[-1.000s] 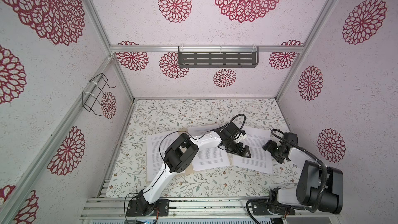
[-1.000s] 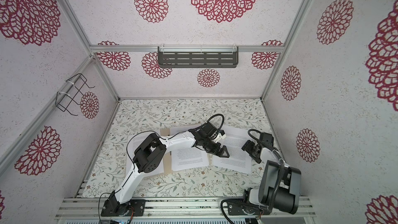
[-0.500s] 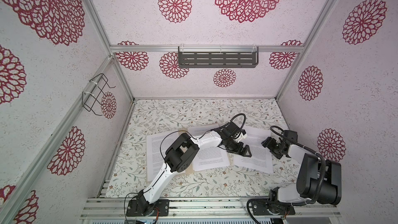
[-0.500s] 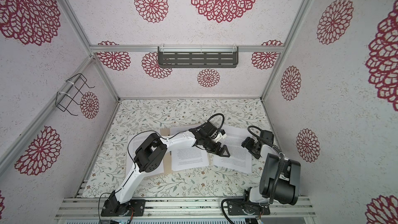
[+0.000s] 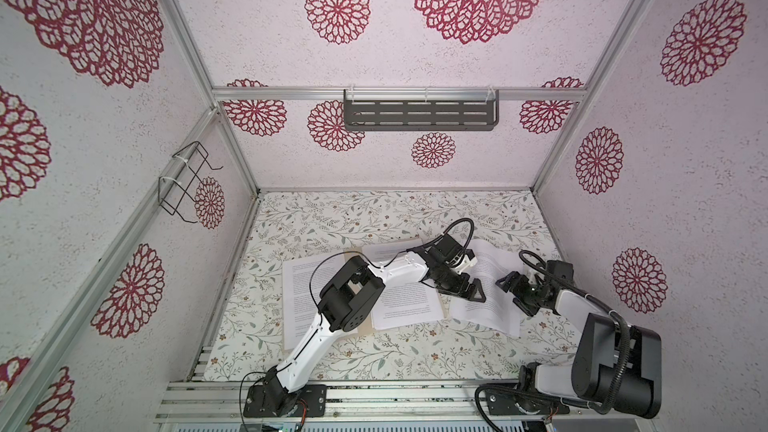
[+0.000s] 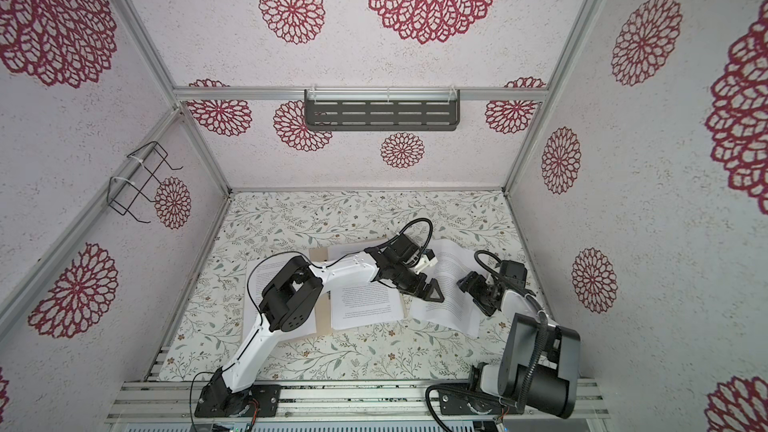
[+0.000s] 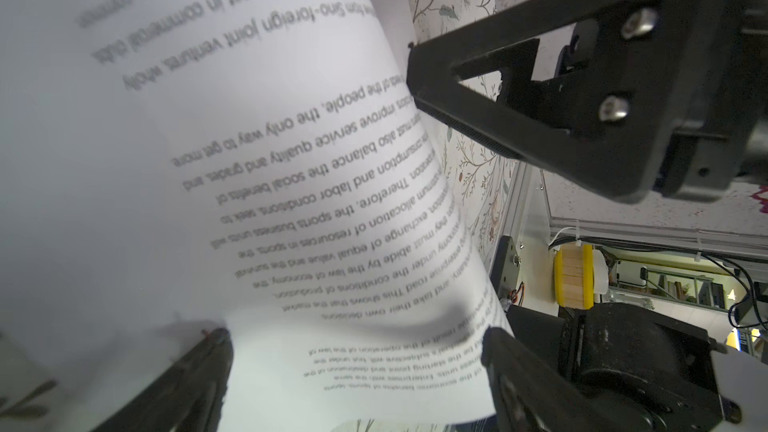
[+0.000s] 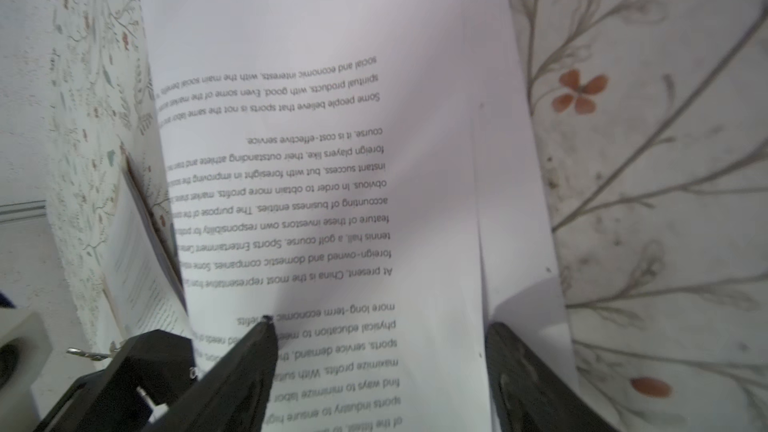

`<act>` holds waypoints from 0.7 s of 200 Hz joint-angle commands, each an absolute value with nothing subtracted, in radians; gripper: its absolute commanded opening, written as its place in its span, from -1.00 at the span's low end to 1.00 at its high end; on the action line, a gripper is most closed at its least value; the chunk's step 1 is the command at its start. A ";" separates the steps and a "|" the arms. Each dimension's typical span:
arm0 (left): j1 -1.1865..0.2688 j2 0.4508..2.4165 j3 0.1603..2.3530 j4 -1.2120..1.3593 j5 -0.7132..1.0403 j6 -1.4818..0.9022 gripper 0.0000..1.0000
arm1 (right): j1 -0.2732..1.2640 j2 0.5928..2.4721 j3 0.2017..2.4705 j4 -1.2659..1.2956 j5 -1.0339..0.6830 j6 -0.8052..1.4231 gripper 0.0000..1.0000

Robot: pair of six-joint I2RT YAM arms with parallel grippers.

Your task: Put the files into the folder

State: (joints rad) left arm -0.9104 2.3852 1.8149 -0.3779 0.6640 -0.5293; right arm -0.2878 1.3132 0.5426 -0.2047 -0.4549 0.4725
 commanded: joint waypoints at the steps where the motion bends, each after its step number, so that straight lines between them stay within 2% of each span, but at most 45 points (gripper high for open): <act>1: -0.905 2.463 1.797 -0.431 0.615 -0.531 0.95 | -0.288 1.257 0.512 -0.192 -0.543 0.535 0.67; 91: -0.903 2.456 1.782 -0.425 0.605 -0.539 0.95 | -0.286 1.305 0.468 0.113 -0.718 0.687 0.82; 109: -0.904 2.445 1.775 -0.432 0.600 -0.540 0.95 | -0.282 1.334 0.465 0.121 -0.721 0.702 0.82; 116: -0.901 2.442 1.772 -0.431 0.601 -0.539 0.95 | -0.280 1.329 0.449 0.115 -0.720 0.708 0.88; 140: -0.891 2.442 1.770 -0.429 0.604 -0.549 0.95 | -0.282 1.230 0.379 0.059 -0.702 0.698 0.91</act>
